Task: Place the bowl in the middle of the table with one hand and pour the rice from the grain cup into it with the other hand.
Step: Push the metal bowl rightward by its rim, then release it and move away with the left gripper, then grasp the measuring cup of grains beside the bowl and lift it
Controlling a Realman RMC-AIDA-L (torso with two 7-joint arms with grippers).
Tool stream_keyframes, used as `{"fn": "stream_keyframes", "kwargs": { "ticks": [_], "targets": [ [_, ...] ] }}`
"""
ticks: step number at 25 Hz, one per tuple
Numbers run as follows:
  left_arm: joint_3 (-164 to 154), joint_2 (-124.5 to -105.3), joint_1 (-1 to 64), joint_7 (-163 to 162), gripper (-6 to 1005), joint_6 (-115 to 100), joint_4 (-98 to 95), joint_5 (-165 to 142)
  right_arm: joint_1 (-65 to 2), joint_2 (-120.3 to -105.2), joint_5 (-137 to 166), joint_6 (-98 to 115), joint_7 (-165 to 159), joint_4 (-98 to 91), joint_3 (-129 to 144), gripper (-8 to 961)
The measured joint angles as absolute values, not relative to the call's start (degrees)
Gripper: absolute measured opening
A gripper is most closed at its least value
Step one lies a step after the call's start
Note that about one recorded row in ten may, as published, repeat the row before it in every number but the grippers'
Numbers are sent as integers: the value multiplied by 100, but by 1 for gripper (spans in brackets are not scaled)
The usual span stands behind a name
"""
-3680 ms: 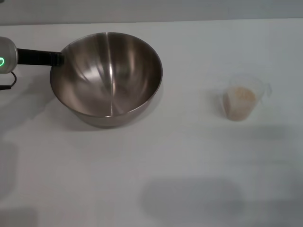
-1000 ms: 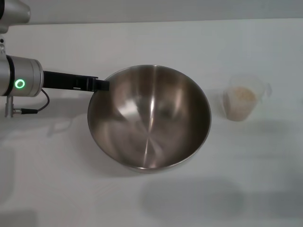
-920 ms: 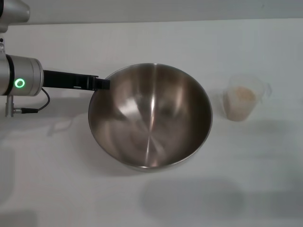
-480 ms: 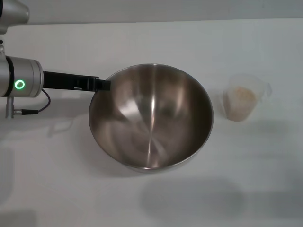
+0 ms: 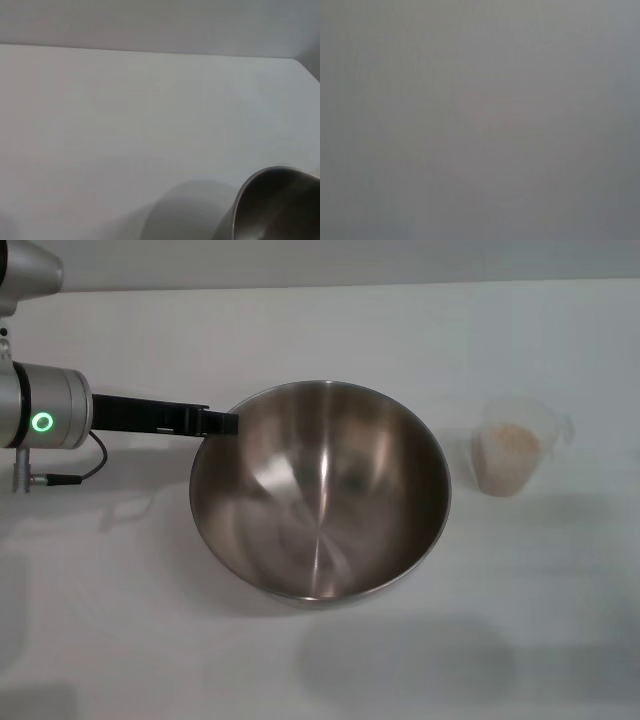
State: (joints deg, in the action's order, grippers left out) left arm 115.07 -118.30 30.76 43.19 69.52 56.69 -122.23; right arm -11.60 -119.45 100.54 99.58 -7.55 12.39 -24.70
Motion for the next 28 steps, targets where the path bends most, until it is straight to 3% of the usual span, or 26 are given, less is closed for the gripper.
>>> {"fn": "stream_keyframes", "kwargs": {
  "ticks": [7, 13, 17, 19, 23, 26, 27, 28],
  "targets": [
    [11525, -11820, 3077, 4598, 170, 7206, 5795, -11906, -1151, -11945, 10054, 9958, -755, 1239, -2470, 815],
    [11605, -11806, 3076, 4825, 339, 7355, 6048, -11654, -1158, -11944, 10065, 9958, -755, 1239, -2470, 815],
    [12036, -11818, 3172, 5196, 565, 7143, 6303, -11643, -1160, -11944, 10070, 9958, -755, 1239, -2470, 816],
    [12055, -11829, 3137, 5345, 610, 6961, 6435, -11642, -1160, -11940, 10071, 9958, -755, 1239, -2470, 816],
    [11298, -11861, 2599, 6017, 699, 5052, 7190, -11621, -1161, -11937, 10075, 9958, -755, 1238, -2470, 816],
    [9999, -11860, 1962, 6462, 766, 2538, 7597, -11577, -1155, -11936, 10068, 9957, -755, 1231, -2470, 816],
    [9062, -11854, 1704, 6625, 788, 781, 7553, -11635, -1149, -11935, 10065, 9958, -755, 1230, -2470, 816],
    [9062, -11854, 1704, 6625, 794, 781, 7553, -11635, -1149, -11935, 10065, 9958, -755, 1230, -2470, 816]
  ]
}}
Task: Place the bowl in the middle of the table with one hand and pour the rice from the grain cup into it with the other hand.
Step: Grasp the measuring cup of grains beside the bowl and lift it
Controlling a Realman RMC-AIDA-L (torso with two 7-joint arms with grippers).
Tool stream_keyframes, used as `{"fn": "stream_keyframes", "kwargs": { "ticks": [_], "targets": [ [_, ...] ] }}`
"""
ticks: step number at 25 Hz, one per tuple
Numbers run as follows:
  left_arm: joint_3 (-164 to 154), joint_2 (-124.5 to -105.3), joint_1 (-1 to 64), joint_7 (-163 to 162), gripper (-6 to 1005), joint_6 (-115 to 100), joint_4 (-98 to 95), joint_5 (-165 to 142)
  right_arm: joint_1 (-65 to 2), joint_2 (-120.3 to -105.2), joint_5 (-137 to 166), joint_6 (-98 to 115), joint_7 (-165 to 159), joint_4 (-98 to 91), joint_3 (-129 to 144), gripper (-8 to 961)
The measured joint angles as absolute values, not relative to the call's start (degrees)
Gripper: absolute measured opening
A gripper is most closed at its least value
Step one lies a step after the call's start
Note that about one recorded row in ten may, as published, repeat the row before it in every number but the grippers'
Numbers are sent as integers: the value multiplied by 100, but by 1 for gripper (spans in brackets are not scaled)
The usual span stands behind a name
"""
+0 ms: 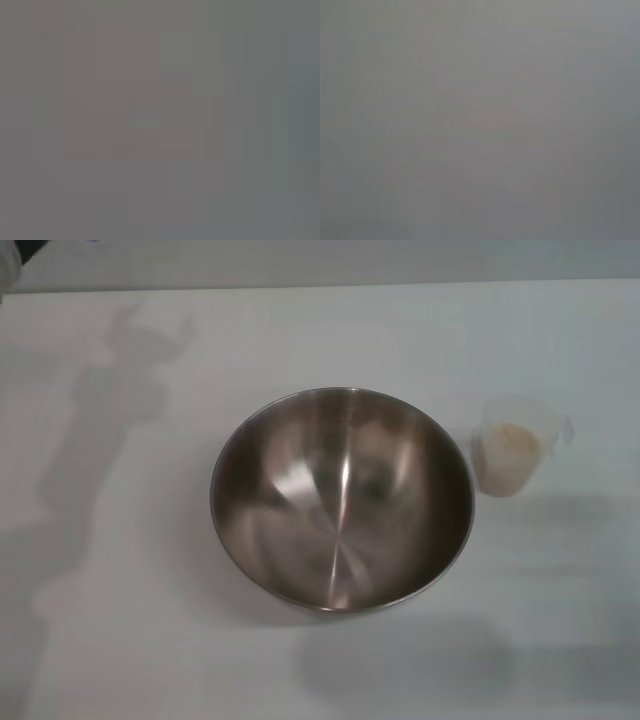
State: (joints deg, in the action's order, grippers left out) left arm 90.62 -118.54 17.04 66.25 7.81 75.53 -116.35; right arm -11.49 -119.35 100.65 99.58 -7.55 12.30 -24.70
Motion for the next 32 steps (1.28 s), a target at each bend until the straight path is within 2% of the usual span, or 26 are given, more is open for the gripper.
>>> {"fn": "stream_keyframes", "kwargs": {
  "ticks": [3, 4, 10, 14, 22, 32],
  "targets": [
    [7938, -11849, 1592, 6500, 813, -1883, 7026, -11960, -1147, -11935, 10066, 9957, -755, 1230, -2469, 816],
    [7466, -11850, 1594, 6048, 819, -3567, 6565, -12263, -1146, -11935, 10071, 9956, -755, 1230, -2470, 816],
    [7240, -11799, 1436, 3083, 818, -5980, 5124, -14137, -1037, -11939, 10099, 9977, -752, 1149, -2233, 816],
    [7573, -11831, 1644, 833, 818, -7106, 3435, -15241, -831, -11939, 10101, 9991, -753, 1091, -1819, 815],
    [7602, -11877, 1757, 371, 819, -7236, 2226, -15180, -628, -11940, 10100, 9143, -748, 1065, -1422, 815],
    [7573, -11878, 1793, 426, 818, -7119, 2013, -15146, -1073, -11959, 10099, 7933, -638, 1115, -1149, 815]
  ]
}}
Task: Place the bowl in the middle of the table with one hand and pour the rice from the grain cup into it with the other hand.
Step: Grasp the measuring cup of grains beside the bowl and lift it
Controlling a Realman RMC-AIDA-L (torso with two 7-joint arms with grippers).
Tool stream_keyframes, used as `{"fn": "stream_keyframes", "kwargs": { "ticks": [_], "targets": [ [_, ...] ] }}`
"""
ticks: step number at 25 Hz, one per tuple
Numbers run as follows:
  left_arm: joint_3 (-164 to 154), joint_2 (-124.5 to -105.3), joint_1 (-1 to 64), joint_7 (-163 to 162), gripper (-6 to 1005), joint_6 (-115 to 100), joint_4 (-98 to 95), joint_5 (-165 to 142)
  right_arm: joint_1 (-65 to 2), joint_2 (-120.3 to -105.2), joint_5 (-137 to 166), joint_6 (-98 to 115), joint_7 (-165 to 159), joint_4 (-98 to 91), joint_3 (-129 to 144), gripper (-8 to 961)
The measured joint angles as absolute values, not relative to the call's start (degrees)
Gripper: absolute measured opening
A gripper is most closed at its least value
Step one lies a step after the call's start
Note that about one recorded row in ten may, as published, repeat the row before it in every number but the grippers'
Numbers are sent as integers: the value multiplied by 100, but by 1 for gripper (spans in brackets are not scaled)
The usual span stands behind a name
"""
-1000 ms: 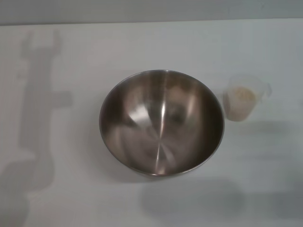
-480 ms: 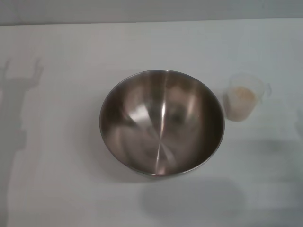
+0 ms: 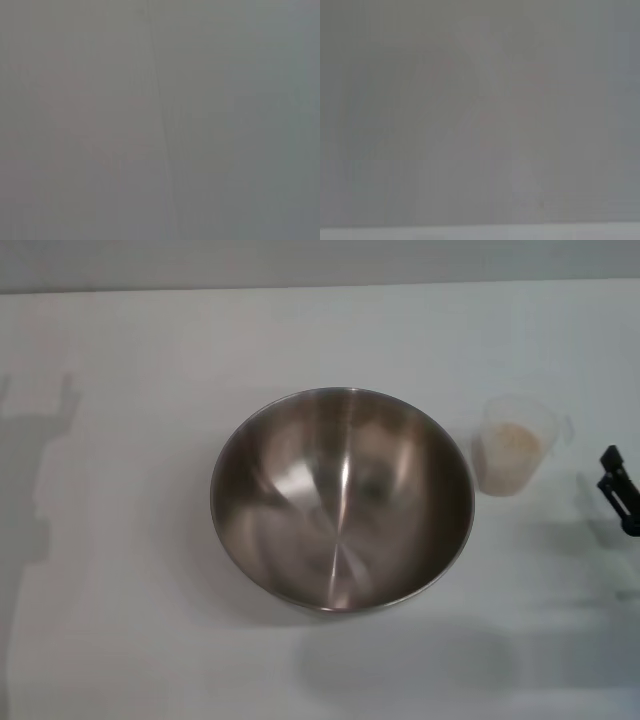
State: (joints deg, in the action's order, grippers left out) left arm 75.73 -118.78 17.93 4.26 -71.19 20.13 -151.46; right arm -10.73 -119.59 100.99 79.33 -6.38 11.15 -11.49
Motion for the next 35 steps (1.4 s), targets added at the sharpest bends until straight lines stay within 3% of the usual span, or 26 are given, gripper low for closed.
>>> {"fn": "stream_keyframes", "kwargs": {
  "ticks": [35],
  "targets": [
    [7594, -11874, 1740, 457, 819, -7093, 1957, -15126, -1688, -11937, 10088, 6983, -632, 1076, -1173, 814]
  ]
}}
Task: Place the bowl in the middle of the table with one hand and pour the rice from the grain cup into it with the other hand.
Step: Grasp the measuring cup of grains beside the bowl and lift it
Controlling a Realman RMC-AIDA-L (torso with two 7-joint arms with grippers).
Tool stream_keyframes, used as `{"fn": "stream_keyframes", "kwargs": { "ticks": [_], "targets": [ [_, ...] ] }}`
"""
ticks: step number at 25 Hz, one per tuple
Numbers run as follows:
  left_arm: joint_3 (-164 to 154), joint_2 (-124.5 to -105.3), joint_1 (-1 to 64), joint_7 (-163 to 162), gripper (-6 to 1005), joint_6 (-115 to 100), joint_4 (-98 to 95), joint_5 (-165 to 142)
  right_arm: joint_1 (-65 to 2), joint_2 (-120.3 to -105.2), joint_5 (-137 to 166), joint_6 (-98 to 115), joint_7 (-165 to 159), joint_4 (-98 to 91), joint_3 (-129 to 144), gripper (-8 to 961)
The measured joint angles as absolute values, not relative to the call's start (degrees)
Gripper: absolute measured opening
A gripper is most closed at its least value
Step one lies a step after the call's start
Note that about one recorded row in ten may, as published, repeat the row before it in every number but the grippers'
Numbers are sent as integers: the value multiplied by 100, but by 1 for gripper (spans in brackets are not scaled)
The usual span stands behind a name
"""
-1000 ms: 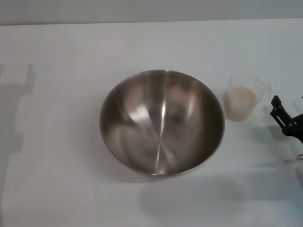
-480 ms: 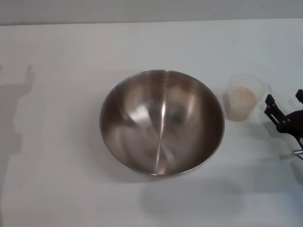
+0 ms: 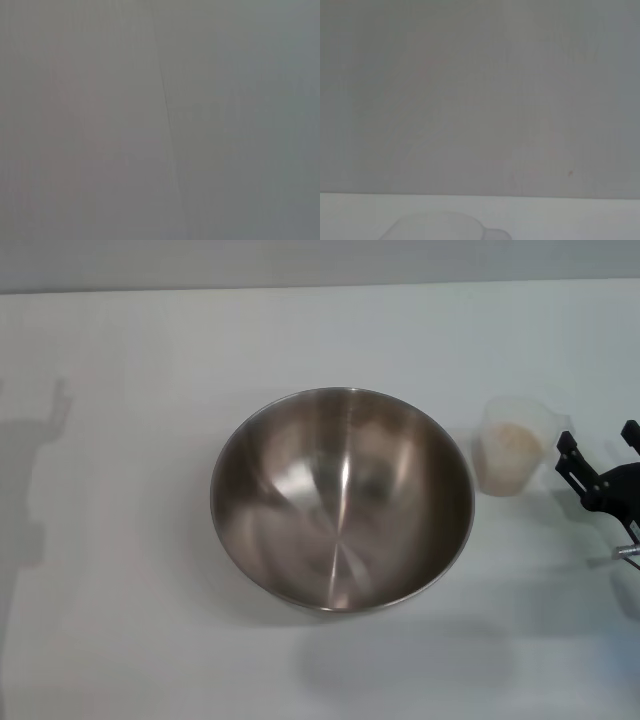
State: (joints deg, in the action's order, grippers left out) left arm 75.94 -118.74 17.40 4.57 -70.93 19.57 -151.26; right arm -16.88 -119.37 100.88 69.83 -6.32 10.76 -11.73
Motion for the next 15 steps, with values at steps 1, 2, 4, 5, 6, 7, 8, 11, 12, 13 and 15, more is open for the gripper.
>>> {"fn": "stream_keyframes", "kwargs": {
  "ticks": [1, 2, 4, 5, 6, 7, 8, 11, 12, 13, 15],
  "targets": [
    [7594, -11874, 1740, 457, 819, -7093, 1955, -15126, -1706, -11936, 10087, 6966, -633, 1074, -1178, 814],
    [7594, -11874, 1740, 457, 819, -7093, 1953, -15125, -1724, -11936, 10085, 6948, -633, 1074, -1182, 815],
    [7594, -11874, 1740, 457, 819, -7093, 1950, -15123, -1757, -11936, 10081, 6916, -633, 1072, -1186, 816],
    [7594, -11874, 1740, 457, 819, -7093, 1947, -15122, -1782, -11935, 10074, 6907, -633, 1068, -1187, 816],
    [7594, -11873, 1740, 457, 819, -7093, 1945, -15122, -1782, -11935, 10074, 6907, -633, 1068, -1187, 816],
    [7594, -11874, 1740, 457, 819, -7093, 1943, -15121, -1795, -11935, 10070, 6907, -633, 1066, -1187, 815],
    [7594, -11873, 1740, 457, 819, -7093, 1943, -15121, -1803, -11935, 10070, 6905, -633, 1064, -1187, 815],
    [7594, -11874, 1740, 457, 818, -7093, 1935, -15118, -1830, -11935, 10067, 6899, -633, 1032, -1187, 815],
    [7594, -11874, 1740, 457, 818, -7093, 1931, -15116, -1839, -11935, 10065, 6894, -633, 1020, -1187, 816],
    [7594, -11874, 1740, 457, 818, -7093, 1928, -15116, -1853, -11935, 10062, 6883, -633, 1009, -1187, 816],
    [7594, -11874, 1740, 457, 818, -7091, 1925, -15113, -1880, -11935, 10057, 6857, -633, 1000, -1187, 816]
  ]
}}
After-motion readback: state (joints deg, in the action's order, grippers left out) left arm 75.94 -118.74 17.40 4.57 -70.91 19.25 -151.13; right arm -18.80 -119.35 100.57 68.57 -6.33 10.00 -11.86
